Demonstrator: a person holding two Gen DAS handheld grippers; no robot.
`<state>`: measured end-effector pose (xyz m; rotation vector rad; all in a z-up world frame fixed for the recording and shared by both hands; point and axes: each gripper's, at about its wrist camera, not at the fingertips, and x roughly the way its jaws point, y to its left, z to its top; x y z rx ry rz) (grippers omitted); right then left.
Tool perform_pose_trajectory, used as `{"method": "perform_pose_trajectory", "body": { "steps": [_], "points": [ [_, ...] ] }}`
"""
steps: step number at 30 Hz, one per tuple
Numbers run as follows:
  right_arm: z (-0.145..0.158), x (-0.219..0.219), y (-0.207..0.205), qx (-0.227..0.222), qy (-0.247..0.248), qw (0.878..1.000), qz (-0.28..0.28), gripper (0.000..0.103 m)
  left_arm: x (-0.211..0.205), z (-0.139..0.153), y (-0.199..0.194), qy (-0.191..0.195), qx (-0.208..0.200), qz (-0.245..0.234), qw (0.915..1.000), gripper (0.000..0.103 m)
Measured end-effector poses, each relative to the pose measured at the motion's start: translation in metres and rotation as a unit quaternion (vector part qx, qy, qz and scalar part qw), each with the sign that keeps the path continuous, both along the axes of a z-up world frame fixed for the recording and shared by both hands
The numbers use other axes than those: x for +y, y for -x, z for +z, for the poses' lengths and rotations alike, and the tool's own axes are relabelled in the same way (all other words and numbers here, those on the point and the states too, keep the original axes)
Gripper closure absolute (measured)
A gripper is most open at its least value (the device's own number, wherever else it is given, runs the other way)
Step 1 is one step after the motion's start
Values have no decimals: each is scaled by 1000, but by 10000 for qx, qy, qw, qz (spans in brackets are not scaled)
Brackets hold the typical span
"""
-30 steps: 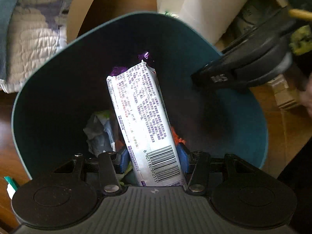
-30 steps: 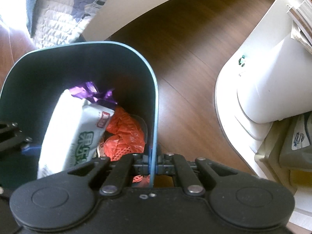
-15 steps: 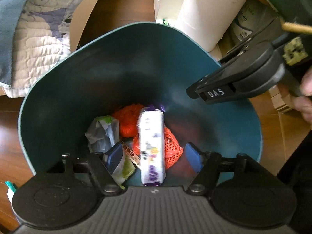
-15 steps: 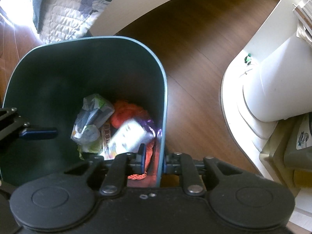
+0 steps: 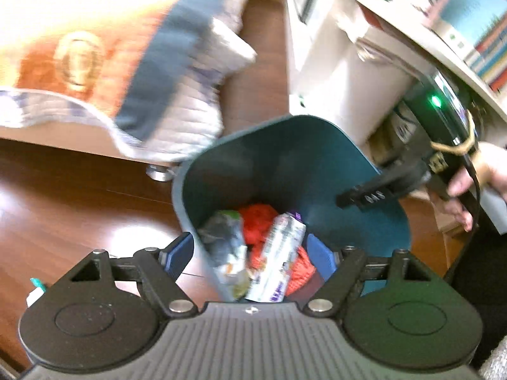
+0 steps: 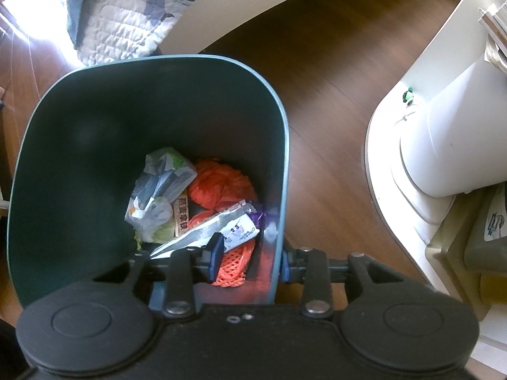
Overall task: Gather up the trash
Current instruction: 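Move the left tool to the bubble wrap with teal strip and grasp it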
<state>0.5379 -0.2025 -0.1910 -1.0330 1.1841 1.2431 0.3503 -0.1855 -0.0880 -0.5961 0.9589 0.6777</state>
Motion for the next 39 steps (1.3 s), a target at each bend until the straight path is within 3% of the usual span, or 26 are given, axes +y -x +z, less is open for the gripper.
{"method": "perform_pose_trajectory", "body": {
  "steps": [5,11,18,26,33,35,39],
  "points": [
    [1,-1,3,-3,0,10000,-13,61,22,-10,52,-73,118,868,9961,23],
    [3,-4,7,13,-17,10000,-29,51,52,-39,104,-234,445,1961,9793,23],
    [4,-9,10,25,77,9999,-103,41,93,-86,180,-78,844,3101,9469,23],
    [4,-9,17,-36,149,9998,-96,39,143,-143,282,395,1048,4451,8885,23],
    [2,-12,19,-151,258,9994,-152,39,162,-216,304,956,1420,4808,8600,23],
    [1,-14,19,-207,302,9992,-171,39,161,-229,305,970,1597,4773,8586,23],
    [-1,-19,20,-334,379,9986,-182,39,168,-259,300,1096,1816,4572,8637,23]
  ]
}}
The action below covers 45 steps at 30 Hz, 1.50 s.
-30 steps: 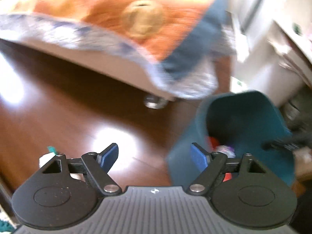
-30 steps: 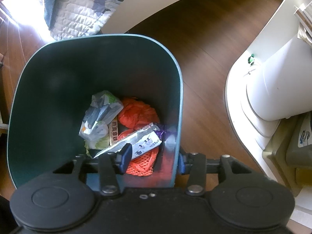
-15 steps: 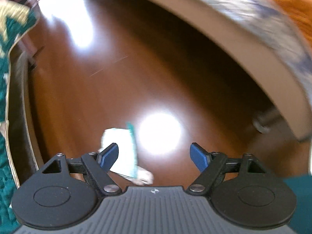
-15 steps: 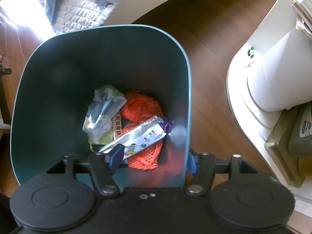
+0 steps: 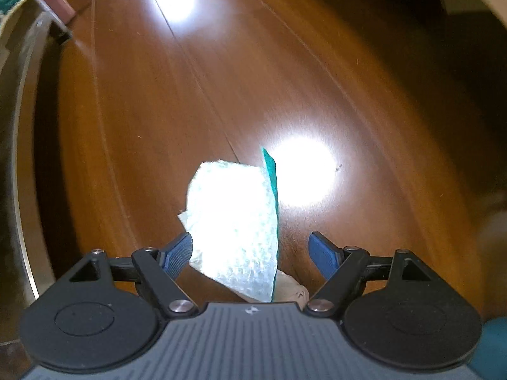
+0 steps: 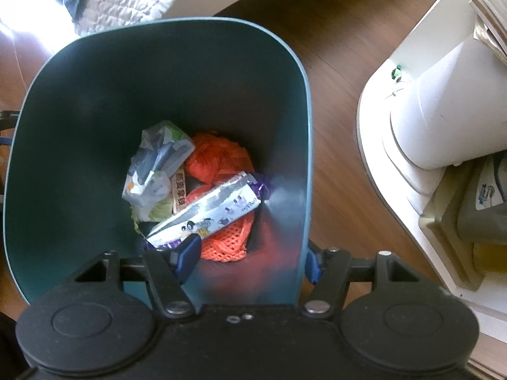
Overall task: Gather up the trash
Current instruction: 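Move the left tool to the bubble wrap with teal strip and grasp it, then carry the bubble wrap into the wastebasket and open the left tool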
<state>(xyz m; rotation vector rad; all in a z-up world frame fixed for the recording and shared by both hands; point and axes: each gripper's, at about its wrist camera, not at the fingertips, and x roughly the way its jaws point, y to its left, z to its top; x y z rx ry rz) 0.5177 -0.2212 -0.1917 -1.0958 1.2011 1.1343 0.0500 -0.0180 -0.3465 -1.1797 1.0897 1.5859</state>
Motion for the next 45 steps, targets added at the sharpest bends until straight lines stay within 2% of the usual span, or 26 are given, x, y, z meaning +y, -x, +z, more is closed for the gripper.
{"method": "perform_pose_trajectory", "body": {
  "steps": [6,8,9,10,11,13,15,17,19,21,28,34,38,40,45],
  "points": [
    [-2,-3,4,-86,37,10000,-7,39,10,-28,6,121,-21,182,9998,25],
    [-2,-2,6,-160,55,9999,16,39,10,-34,11,188,-79,314,9993,47],
    [-2,-2,7,-193,57,9998,30,39,10,-38,14,281,-127,401,9987,65],
    [-3,-2,7,-217,52,9997,39,41,10,-41,17,345,-164,465,9982,73],
    [-3,-2,6,-240,54,9997,43,42,9,-42,19,364,-188,503,9979,73],
    [-2,-1,5,-287,40,9996,17,48,7,-40,20,284,-166,497,9982,86],
    [-4,0,3,-378,36,9993,-30,55,4,-34,19,219,-146,478,9985,90],
    [-7,2,0,-478,37,9988,-79,63,0,-27,19,146,-109,445,9988,92],
    [-10,4,-2,-725,11,9974,-56,82,-3,-17,18,72,-118,421,9990,95],
    [-13,7,-7,-851,-27,9963,-82,90,-5,-7,17,-8,-103,387,9992,96],
    [-13,6,-23,-564,-280,9974,-360,95,-24,36,3,-285,-265,239,9990,97],
    [-11,5,-27,-576,-473,9964,-405,95,-41,86,-28,-558,-456,-335,9968,97],
    [-9,9,-34,-575,-561,9956,-492,95,-45,132,-75,-849,-695,-931,9896,97],
    [-8,11,-35,-570,-613,9951,-524,95,-53,158,-100,-994,-814,-1279,9834,97],
    [-4,15,-40,-547,-741,9938,-623,95,-83,224,-166,-1331,-1241,-2236,9576,97]
  ]
}}
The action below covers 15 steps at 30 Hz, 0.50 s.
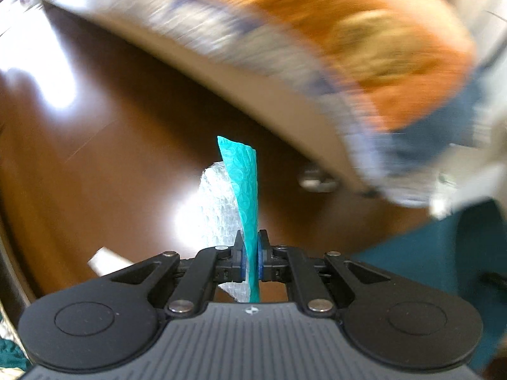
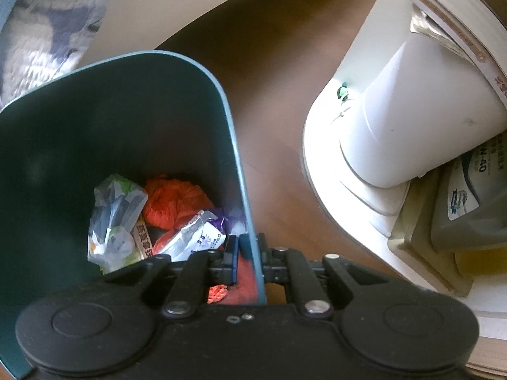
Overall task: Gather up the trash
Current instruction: 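Carry the bubble wrap into the wastebasket and open the left tool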
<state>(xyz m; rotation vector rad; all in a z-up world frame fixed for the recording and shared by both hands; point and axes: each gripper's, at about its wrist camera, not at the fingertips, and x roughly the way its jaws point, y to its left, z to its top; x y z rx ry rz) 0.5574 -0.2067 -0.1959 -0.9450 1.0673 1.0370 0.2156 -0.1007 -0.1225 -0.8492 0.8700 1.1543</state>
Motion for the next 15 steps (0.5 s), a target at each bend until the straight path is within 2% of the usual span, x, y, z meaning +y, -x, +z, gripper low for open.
{"method": "perform_pose_trajectory", "body": {
  "steps": [4,9,12,15],
  "points": [
    [4,-1,-3,-75,-83,9999,-10,95,-27,39,-56,-157,-260,-770,9966,97],
    [14,-3,-1,37,-98,9999,130,99,-53,62,-130,-197,-615,-1785,9818,97],
    [22,-3,9,137,-109,9993,345,102,-65,55,-175,-99,-647,-2244,9723,97],
    [25,-2,18,112,-103,9983,559,102,-80,29,-206,101,-521,-2553,9654,97]
  ]
}}
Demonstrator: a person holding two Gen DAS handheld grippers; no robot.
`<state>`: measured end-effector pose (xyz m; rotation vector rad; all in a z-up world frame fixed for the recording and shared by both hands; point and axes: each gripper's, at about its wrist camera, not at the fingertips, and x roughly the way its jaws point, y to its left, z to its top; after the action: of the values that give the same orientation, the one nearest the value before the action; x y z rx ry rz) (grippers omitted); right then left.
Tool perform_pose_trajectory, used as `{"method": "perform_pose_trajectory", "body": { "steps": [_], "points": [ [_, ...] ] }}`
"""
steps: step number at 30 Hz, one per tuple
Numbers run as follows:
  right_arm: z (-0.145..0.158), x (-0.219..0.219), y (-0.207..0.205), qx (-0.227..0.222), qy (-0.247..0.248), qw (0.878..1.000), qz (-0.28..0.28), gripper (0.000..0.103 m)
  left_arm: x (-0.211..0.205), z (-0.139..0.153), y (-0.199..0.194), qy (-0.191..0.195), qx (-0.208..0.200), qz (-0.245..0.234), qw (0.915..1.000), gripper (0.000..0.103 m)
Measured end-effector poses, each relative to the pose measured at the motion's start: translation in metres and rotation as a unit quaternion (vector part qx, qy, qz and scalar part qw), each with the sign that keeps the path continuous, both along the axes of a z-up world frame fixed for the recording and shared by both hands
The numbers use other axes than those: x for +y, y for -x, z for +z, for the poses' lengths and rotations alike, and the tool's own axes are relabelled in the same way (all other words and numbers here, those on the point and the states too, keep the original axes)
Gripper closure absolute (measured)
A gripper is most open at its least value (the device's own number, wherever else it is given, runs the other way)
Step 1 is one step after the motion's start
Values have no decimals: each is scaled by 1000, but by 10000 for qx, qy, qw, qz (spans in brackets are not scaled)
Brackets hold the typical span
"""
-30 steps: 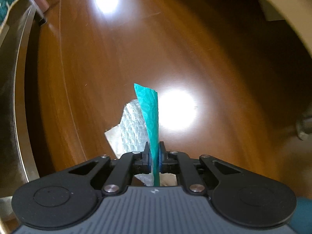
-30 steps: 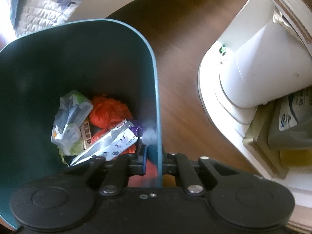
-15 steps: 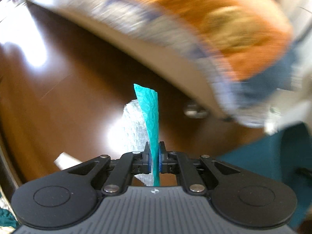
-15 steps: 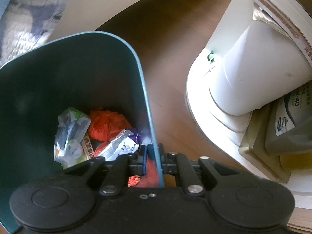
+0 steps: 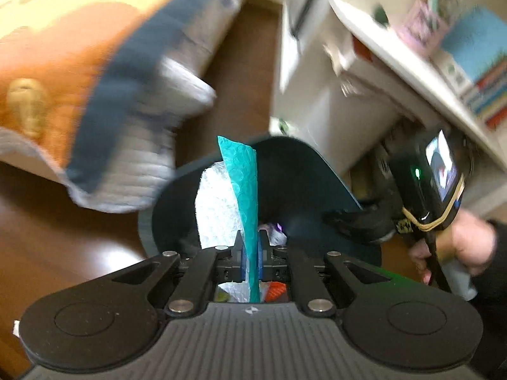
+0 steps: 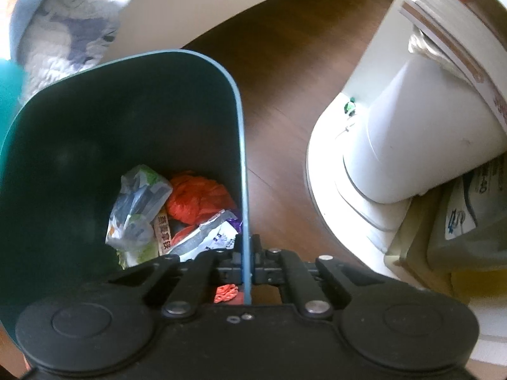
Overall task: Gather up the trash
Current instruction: 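Carry the bubble wrap into the wastebasket and open the left tool, then move the left tool to the white tissue and grasp it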
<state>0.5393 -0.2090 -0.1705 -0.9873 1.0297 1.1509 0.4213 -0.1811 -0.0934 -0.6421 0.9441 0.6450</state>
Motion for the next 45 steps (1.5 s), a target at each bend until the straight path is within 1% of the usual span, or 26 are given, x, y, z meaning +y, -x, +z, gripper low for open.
{"method": "perform_pose_trajectory", "body": {
  "steps": [4,7,12,14,17,22,26,29,30,31,32,33,34,37,40,41,43,45],
  "points": [
    [5,-1,11,-25,-7,10000,87,102,-9,-39,-32,254,345,-228,9988,97],
    [5,-4,6,-20,-24,9999,144,101,-13,-62,-42,363,617,-284,9970,97],
    [4,-6,-1,16,7,9999,172,101,-15,-85,-52,468,803,-323,9951,97],
    [2,-4,-6,42,24,9999,132,101,-15,-94,-56,572,902,-362,9936,97],
    [1,-3,-9,62,38,9999,108,101,-11,-98,-53,670,976,-465,9919,97],
    [-4,-2,-11,74,43,9999,100,101,-12,-99,-55,598,1109,-505,9907,97],
    [-5,-2,-12,83,50,9999,83,101,-12,-95,-52,653,985,-531,9916,95],
    [-6,-2,-13,94,55,9999,54,101,-13,-90,-48,711,816,-536,9927,86],
    [-7,-2,-13,97,58,9999,47,101,-14,-89,-48,678,791,-548,9931,79],
    [-7,-2,-13,95,60,9999,45,101,-15,-86,-47,609,769,-568,9936,69],
    [-7,-2,-14,84,56,9999,40,101,-16,-83,-46,555,732,-574,9941,61],
    [-7,-2,-14,77,55,10000,32,101,-17,-79,-44,503,646,-572,9950,41],
    [-7,-2,-15,82,56,9999,20,101,-18,-75,-41,436,562,-553,9959,32],
    [-8,-2,-18,65,56,10000,-29,101,-21,-58,-33,267,415,-590,9970,32],
    [-8,-2,-19,53,64,9999,-74,101,-20,-38,-13,160,216,-543,9982,32],
    [-8,-2,-20,64,70,9999,-83,101,-18,-31,-6,115,166,-468,9987,31],
    [-8,-1,-19,59,83,9999,-67,101,-12,-20,12,74,73,-284,9995,27],
    [-9,-2,-18,46,99,9999,-58,101,-2,-10,36,0,14,9,10000,27]
  ]
}}
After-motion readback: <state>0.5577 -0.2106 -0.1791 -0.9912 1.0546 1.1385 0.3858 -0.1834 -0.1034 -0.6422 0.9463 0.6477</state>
